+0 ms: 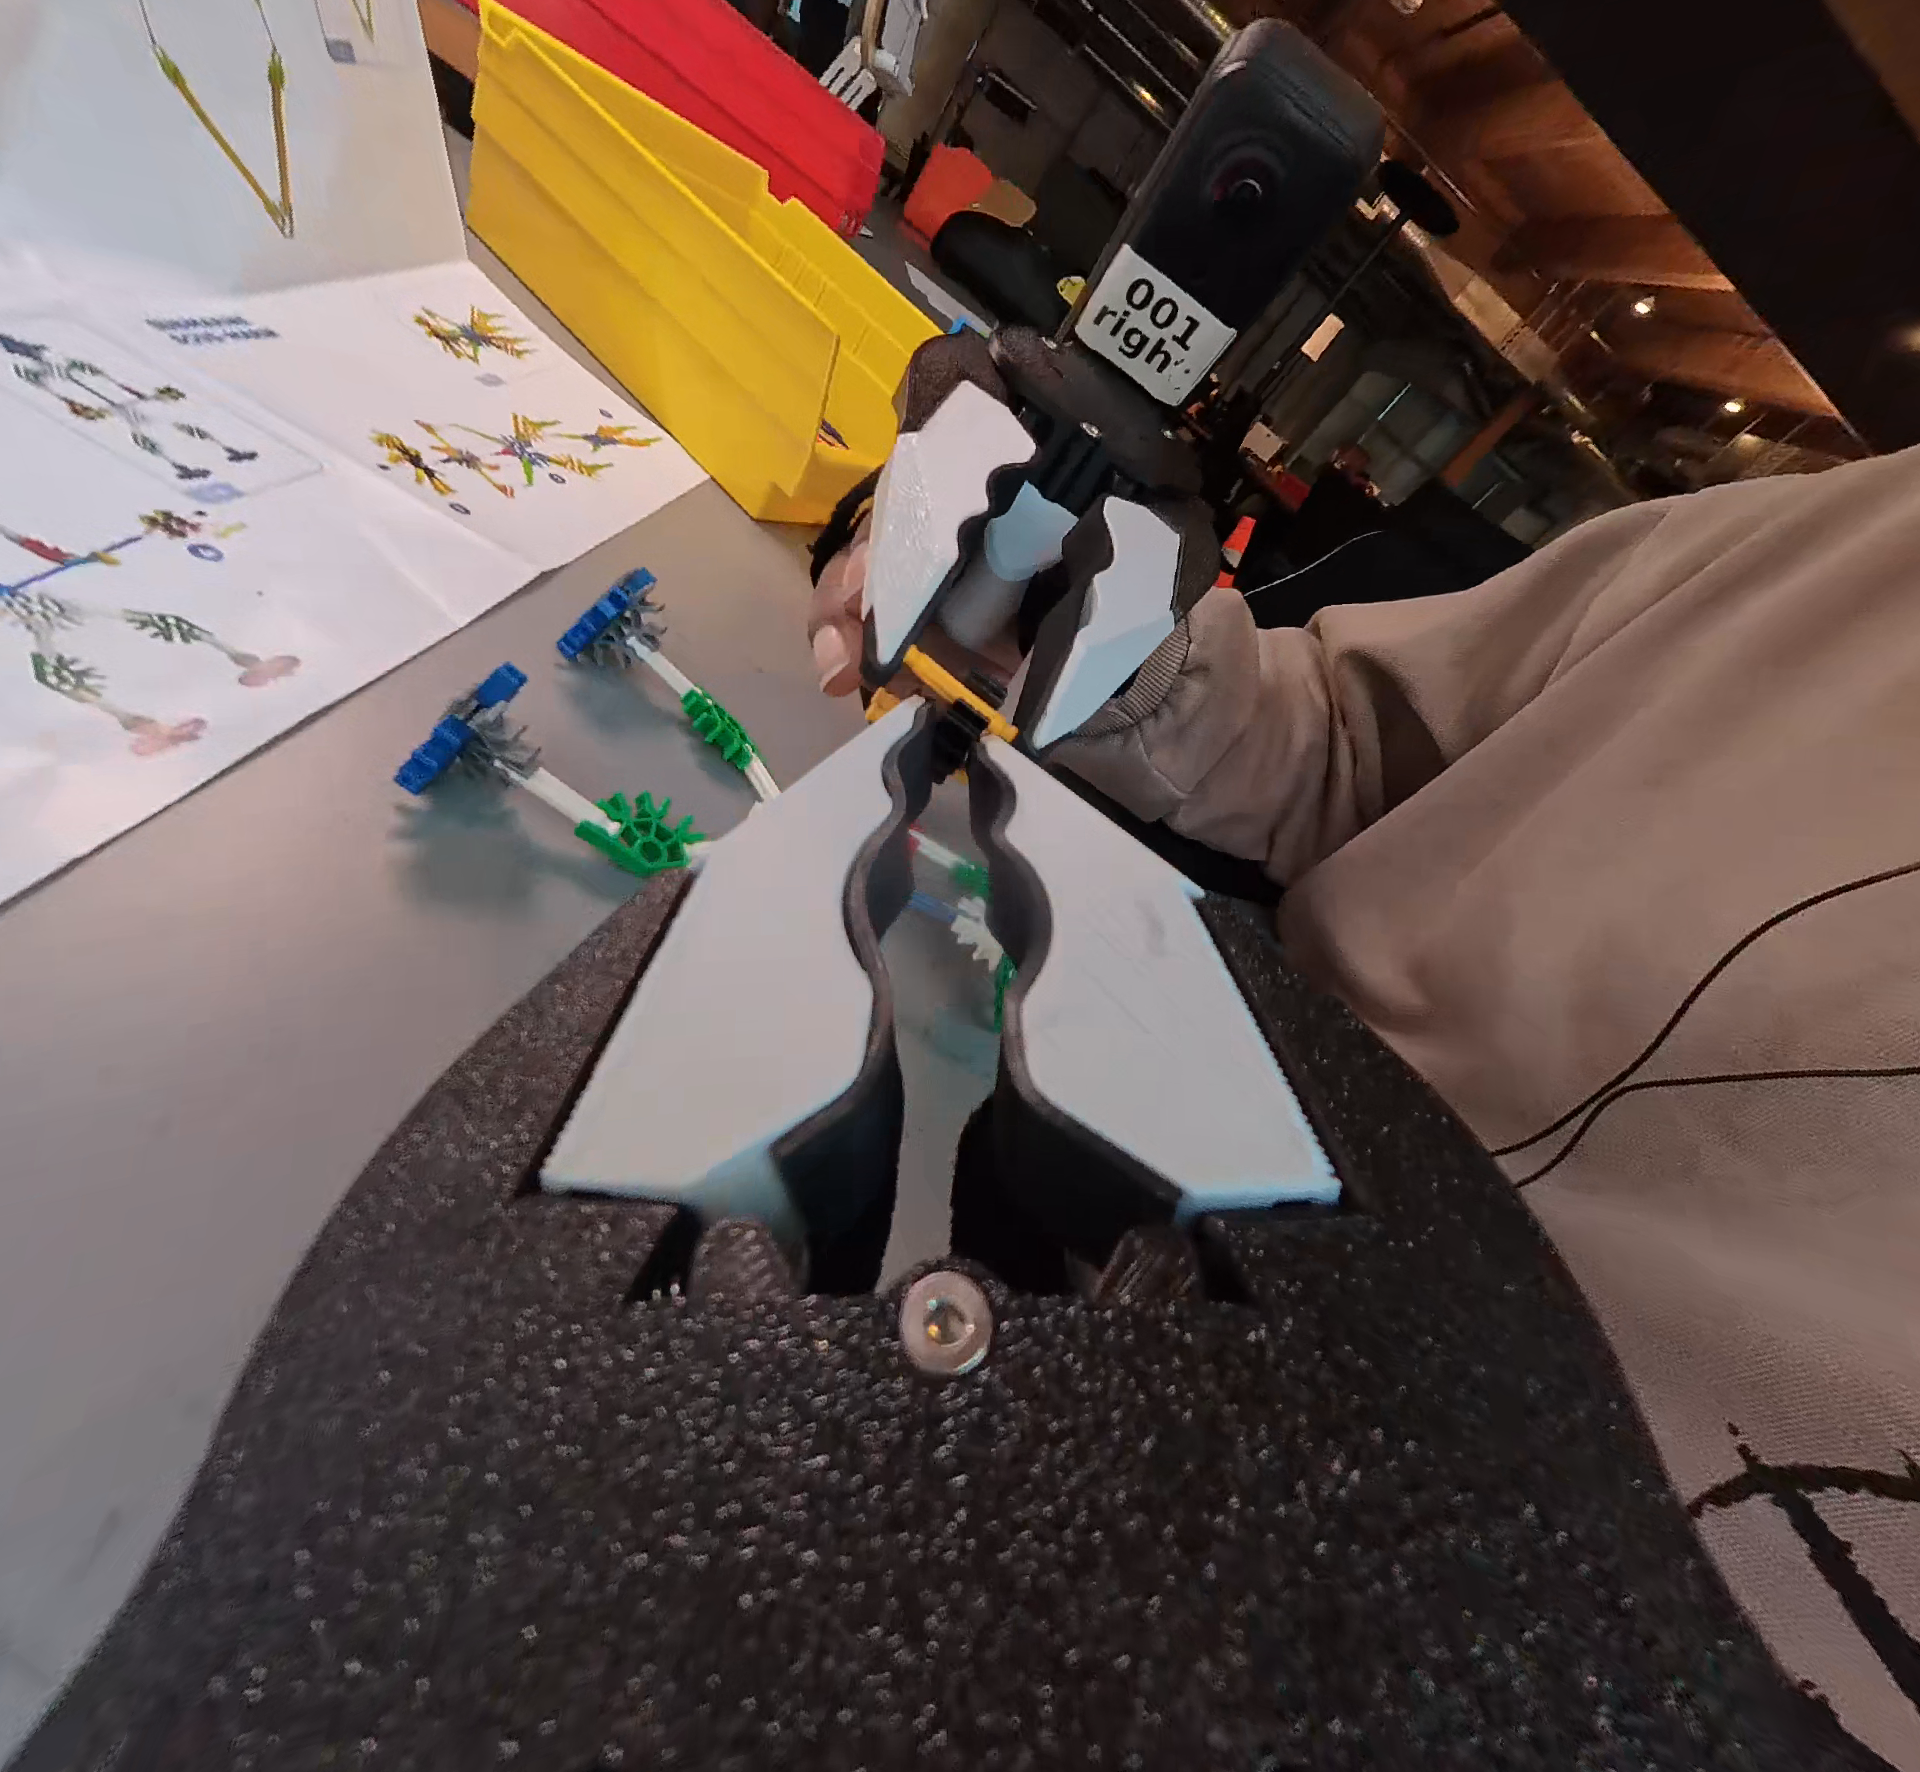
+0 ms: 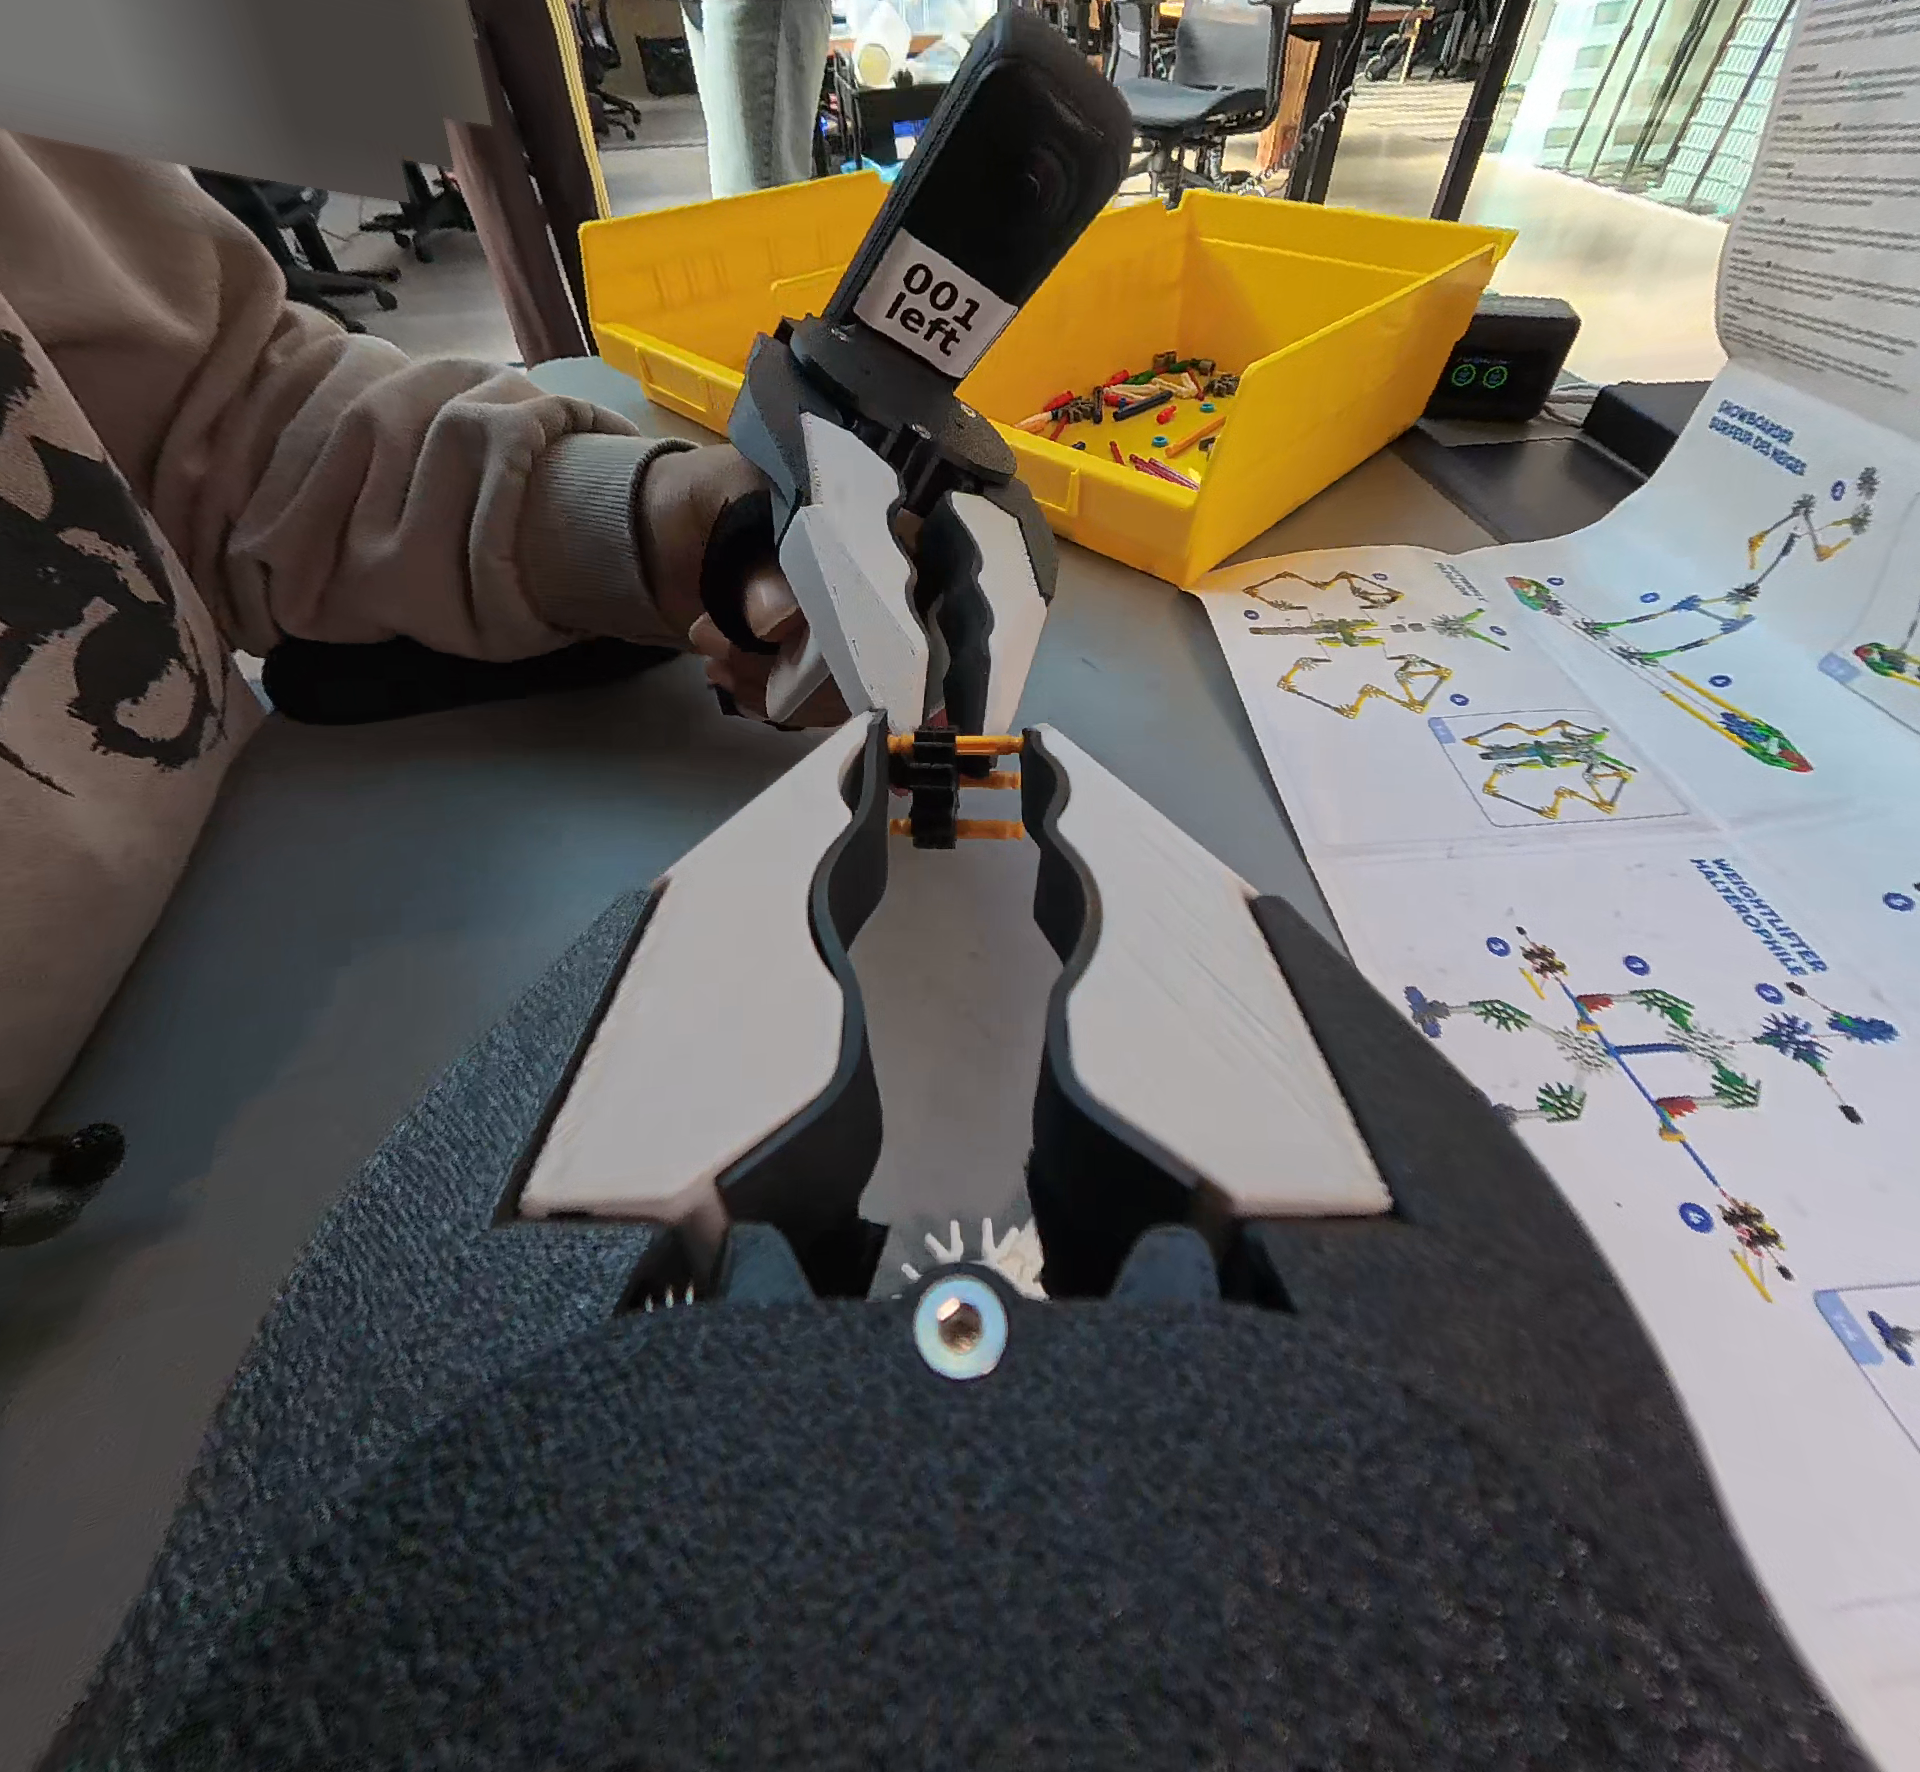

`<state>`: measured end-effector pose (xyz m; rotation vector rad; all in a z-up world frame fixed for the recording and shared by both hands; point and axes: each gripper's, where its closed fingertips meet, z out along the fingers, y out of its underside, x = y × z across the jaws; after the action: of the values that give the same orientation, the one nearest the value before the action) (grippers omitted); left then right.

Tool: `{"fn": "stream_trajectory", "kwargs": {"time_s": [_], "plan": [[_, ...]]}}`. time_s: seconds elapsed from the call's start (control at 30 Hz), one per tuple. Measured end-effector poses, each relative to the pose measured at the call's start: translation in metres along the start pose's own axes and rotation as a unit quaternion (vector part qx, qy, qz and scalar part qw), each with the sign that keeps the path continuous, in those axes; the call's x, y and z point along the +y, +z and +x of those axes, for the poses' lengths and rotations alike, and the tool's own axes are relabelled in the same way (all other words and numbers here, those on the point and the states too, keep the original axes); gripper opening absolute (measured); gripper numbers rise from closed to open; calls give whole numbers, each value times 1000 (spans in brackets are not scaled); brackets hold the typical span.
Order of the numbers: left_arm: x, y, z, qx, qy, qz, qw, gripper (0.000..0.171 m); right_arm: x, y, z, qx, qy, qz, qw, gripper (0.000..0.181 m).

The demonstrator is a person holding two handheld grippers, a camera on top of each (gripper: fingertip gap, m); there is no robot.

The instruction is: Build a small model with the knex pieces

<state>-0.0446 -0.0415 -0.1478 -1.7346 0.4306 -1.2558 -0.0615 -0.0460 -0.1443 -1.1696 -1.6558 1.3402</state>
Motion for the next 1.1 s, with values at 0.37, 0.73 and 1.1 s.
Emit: {"fn": "stream_trajectory", "kwargs": {"time_s": [0.37,0.73,1.1], "plan": [[20,6,-13,8,-96,-35,995,2,25,-1,0,40,-187,-93,977,23],[-17,-5,28,56,87,58,993,13,-26,-11,-13,-75,51,117,989,24],[-31,5,46,63,95,120,986,26,-69,-22,-25,-128,134,271,945,23]]}}
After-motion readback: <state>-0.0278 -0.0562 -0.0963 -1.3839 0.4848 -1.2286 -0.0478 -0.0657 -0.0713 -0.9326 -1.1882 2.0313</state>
